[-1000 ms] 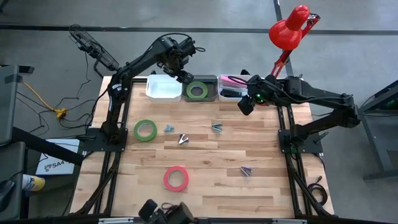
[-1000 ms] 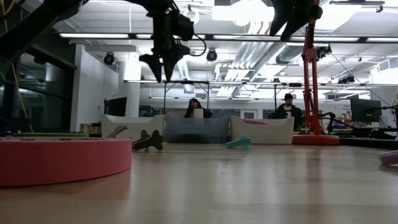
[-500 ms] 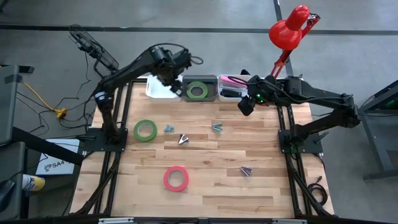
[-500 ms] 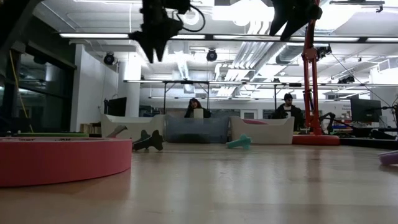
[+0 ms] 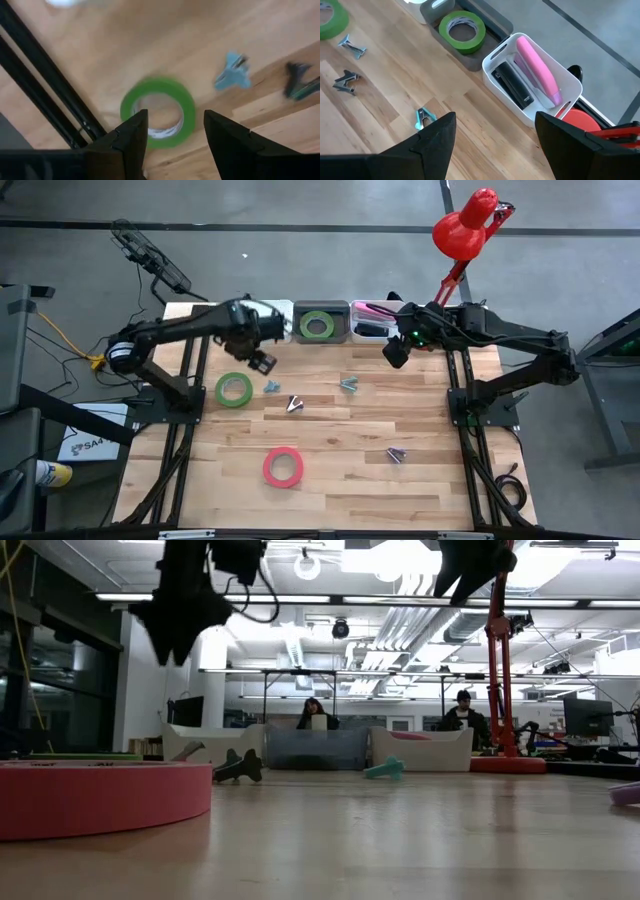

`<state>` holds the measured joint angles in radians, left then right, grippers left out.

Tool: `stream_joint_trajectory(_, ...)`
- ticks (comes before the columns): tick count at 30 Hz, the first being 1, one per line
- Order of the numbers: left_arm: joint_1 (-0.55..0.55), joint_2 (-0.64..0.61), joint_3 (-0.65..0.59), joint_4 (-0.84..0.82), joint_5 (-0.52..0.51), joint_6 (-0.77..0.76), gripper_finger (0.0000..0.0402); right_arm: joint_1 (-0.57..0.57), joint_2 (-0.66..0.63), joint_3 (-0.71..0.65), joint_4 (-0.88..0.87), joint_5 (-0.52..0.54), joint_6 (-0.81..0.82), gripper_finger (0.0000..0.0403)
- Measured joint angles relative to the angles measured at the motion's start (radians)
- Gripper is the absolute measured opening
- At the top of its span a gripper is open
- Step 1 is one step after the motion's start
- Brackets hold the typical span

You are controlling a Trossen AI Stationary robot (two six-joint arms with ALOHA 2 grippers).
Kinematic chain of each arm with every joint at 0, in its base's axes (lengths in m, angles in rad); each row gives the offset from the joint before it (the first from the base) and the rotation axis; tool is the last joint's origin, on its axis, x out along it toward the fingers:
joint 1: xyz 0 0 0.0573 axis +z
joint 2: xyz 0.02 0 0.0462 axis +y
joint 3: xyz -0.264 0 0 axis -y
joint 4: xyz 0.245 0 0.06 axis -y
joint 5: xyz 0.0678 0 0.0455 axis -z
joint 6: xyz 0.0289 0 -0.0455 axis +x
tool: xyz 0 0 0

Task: Pick and place Stapler, Stapler remover, tape
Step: Put the green tape into the black bin

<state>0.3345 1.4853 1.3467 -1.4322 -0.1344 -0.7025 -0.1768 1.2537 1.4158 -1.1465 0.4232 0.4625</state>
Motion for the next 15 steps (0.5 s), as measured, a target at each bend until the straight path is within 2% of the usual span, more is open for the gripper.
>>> stream_joint_trajectory(9, -0.1, -0.014, -0.249, 0.165, 0.059, -0.089, 0.0192, 0.0, 0.0, 0.0, 0.0, -0.02, -0.018, 0.0263)
stream_joint_trajectory(15, -0.141, -0.013, -0.355, 0.238, 0.08, -0.137, 0.0234, 0.0, 0.0, 0.0, -0.001, -0.041, -0.018, 0.0263)
